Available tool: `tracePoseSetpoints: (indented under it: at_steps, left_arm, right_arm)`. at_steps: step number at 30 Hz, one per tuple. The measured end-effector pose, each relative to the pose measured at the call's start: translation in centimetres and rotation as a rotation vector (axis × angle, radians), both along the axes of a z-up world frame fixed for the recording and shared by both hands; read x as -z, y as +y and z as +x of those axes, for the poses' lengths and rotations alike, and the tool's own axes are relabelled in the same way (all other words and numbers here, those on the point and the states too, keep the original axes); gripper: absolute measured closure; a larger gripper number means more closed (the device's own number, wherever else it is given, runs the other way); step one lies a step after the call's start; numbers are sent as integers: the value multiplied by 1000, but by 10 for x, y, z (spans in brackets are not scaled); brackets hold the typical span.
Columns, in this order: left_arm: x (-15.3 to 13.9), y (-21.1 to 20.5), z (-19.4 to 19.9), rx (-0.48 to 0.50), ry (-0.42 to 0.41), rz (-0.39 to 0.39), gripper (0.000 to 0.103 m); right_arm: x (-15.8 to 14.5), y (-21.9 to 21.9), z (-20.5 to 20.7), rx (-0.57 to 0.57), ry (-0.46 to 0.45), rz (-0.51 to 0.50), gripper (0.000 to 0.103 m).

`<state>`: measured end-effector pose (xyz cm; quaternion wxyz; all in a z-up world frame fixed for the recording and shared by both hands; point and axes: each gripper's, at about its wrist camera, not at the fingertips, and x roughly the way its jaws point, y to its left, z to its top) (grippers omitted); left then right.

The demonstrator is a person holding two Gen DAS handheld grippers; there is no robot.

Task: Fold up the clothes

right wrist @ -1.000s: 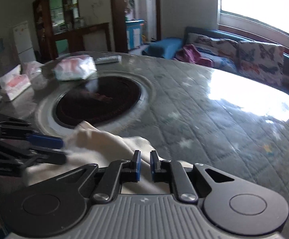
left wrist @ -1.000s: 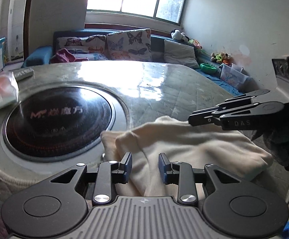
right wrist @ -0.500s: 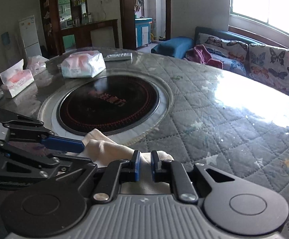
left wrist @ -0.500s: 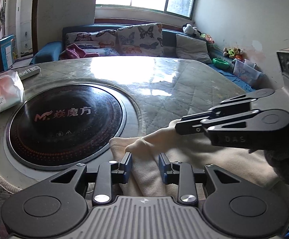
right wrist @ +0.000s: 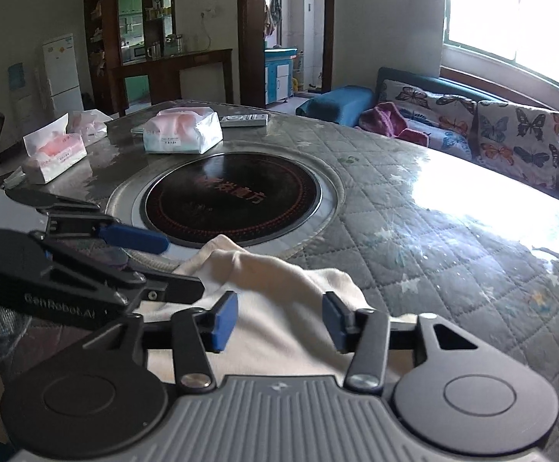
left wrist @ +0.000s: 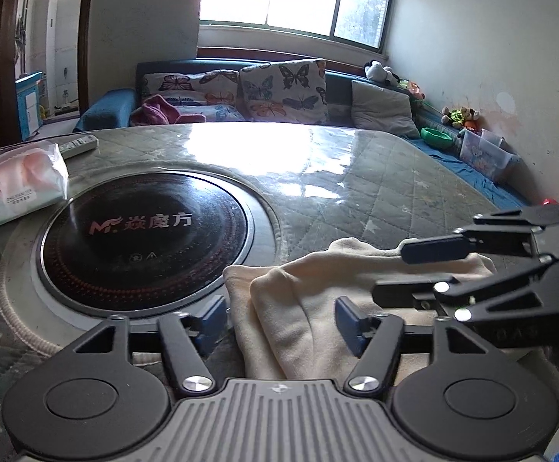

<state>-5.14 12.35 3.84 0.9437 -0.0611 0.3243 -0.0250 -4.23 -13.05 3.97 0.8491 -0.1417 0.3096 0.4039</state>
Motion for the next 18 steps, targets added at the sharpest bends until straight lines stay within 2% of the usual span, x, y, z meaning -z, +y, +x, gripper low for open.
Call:
tracePoseSetpoints:
  at_steps: [5, 18]
  left_arm:
    - [-3, 1, -10, -16, -15, 0, 28]
    - [-7, -5, -32, -26, -47, 28, 7]
  right_arm:
    - [0, -10, -15, 23, -3, 7, 47]
    - [-2, -33, -48, 90, -31, 39, 17]
